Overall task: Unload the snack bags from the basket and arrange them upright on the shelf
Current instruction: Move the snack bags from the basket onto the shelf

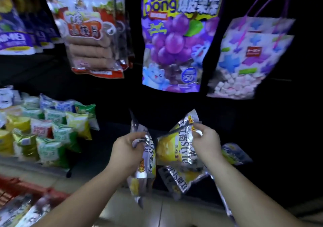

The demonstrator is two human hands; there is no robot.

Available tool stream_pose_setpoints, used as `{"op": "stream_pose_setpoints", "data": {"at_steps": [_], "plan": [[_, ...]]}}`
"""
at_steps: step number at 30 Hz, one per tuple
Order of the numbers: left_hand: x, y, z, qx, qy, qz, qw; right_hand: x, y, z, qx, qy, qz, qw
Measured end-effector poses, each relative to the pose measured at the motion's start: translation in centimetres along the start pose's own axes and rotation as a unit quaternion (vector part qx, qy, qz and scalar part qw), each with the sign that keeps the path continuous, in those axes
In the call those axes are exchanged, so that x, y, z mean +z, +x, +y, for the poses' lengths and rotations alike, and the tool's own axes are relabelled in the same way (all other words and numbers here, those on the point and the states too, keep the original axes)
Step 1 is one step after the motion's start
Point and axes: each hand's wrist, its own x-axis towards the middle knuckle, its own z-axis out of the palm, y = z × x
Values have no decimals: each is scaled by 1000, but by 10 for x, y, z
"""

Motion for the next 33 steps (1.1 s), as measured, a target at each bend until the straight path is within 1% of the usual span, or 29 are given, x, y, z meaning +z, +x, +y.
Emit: {"op": "stream_pose_setpoints", "data": {"at_steps": [2, 4, 6, 7, 9, 10, 11, 13, 14, 16, 19, 23, 28, 31, 33], "plan": [[28, 11, 24, 8, 3, -23, 1000, -15, 11, 15, 2, 35, 51, 998], [51, 22, 43, 37, -16, -21, 999, -29, 19, 34, 12, 53, 87, 995], [67, 27, 53, 52, -51, -4, 997, -42, 24, 60, 58, 41, 83, 994], [73, 28, 51, 40, -81, 8, 996, -46, 24, 74, 102, 14, 68, 992], [86, 27, 27, -20, -126, 11, 992, -53, 21, 98, 198, -91, 23, 976], [92, 26, 8, -60, -129, -16, 990, -55, 19, 103, 225, -137, 0, 965], [99, 24, -17, -100, -122, -58, 986, -56, 17, 103, 232, -162, -23, 959], [112, 19, -61, -169, -79, -143, 972, -53, 14, 96, 194, -159, -77, 965], [119, 19, -84, -190, -67, -168, 965, -48, 13, 92, 163, -138, -104, 971], [124, 10, -95, -211, -71, -183, 958, -39, 7, 82, 128, -87, -160, 975], [117, -1, -87, -214, -90, -163, 959, -23, 0, 64, 96, -79, -228, 966], [86, -25, -74, -206, -130, -120, 962, 3, -15, 33, 51, -104, -289, 950], [21, -65, -106, -230, -126, -94, 960, 53, -50, -14, -16, -172, -356, 919], [-26, -88, -130, -234, -130, -55, 962, 92, -79, -47, -66, -177, -388, 902], [-57, -105, -151, -241, -134, -9, 961, 122, -100, -69, -114, -188, -407, 887]]}}
